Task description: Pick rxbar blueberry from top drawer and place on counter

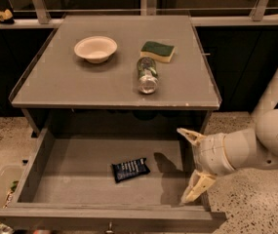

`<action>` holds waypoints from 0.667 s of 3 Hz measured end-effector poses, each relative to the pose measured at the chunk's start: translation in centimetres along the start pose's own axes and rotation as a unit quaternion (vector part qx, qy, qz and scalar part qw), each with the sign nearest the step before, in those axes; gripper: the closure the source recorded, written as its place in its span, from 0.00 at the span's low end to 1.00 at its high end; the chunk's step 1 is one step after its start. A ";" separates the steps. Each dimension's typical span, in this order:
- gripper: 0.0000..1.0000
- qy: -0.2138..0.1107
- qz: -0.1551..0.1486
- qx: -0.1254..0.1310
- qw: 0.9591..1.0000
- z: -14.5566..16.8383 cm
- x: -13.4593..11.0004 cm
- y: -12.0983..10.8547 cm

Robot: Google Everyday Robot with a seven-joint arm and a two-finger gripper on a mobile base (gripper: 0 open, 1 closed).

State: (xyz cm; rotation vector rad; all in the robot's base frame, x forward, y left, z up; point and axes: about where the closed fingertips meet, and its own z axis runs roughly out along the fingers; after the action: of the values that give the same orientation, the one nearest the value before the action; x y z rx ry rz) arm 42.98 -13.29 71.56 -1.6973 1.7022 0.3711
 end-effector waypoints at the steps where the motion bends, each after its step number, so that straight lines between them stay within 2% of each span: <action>1: 0.00 -0.003 -0.027 -0.006 1.000 -1.5 -2.9 -3.7; 2: 0.00 -0.026 -0.037 -0.039 0.998 0.4 -3.2 -4.9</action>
Offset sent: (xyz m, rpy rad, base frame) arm 0.0661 0.0337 0.0036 0.0825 0.0723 0.2019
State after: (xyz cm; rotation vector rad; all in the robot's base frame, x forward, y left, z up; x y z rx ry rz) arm 47.50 -11.08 74.62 -1.7856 1.6003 0.4482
